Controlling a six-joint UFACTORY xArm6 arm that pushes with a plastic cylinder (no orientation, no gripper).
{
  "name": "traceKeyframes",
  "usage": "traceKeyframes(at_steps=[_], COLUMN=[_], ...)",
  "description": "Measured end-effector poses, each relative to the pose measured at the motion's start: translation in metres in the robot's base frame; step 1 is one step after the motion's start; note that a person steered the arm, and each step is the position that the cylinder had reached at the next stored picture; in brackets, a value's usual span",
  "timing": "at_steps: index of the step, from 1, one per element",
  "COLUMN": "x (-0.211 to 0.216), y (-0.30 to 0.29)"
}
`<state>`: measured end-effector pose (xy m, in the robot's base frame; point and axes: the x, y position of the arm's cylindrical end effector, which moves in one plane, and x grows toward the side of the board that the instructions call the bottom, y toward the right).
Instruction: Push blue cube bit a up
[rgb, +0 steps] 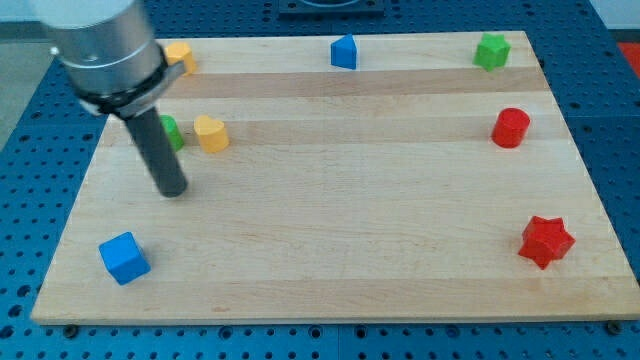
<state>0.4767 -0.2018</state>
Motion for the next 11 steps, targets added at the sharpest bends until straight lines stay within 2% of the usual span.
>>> traceKeyframes(at_steps=[2,4,5,8,10,11], x=[0.053,0.110,0.109,0.052,0.012,0.008], y=[-0.062,-0.047,-0.019,0.061,0.075,0.074])
